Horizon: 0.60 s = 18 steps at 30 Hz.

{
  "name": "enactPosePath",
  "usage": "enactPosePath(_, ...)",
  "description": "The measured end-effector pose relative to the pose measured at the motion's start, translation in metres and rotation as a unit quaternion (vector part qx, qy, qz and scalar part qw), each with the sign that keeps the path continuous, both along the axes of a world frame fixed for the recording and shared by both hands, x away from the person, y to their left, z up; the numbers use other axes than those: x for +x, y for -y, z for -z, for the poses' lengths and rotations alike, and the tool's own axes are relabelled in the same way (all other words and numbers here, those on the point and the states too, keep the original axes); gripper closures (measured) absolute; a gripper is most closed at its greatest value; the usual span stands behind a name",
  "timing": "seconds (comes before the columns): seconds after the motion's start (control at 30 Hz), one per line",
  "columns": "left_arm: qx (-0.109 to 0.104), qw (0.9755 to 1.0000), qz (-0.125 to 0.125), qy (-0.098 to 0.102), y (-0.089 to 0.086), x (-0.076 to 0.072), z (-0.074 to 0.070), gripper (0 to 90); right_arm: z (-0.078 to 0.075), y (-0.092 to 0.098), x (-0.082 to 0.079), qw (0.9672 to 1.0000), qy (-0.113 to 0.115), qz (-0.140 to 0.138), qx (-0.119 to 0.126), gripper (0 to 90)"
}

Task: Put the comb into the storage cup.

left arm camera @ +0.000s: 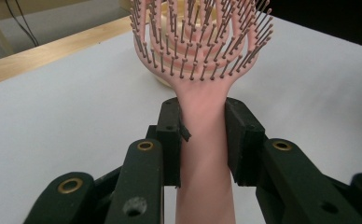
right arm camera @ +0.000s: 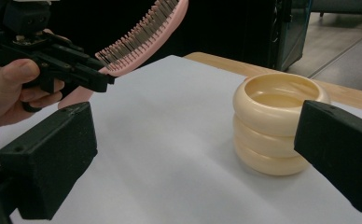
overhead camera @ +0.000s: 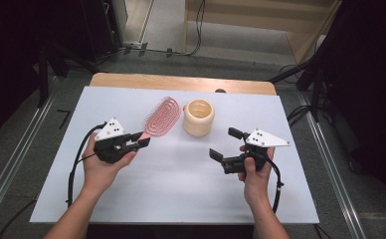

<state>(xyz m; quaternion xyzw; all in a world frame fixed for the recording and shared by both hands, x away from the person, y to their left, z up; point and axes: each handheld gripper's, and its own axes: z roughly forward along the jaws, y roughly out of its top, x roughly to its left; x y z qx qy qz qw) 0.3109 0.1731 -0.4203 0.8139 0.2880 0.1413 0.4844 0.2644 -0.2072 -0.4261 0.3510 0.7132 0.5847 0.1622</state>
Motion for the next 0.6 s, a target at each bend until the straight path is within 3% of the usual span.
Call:
enactPosePath(0.3, -0.014, 0.9998, 0.002, 0.012, 0.014, -0.005, 0.002, 70.4, -0.001, -0.013, 0.008, 0.9995, -0.010, -0.021, 0.021, 0.0)
enactPosePath(0.6, -0.026, 0.9993, 0.004, 0.027, 0.030, -0.011, 0.004, 70.3, -0.003, -0.024, 0.012, 0.9987, -0.019, -0.015, 0.044, 0.0)
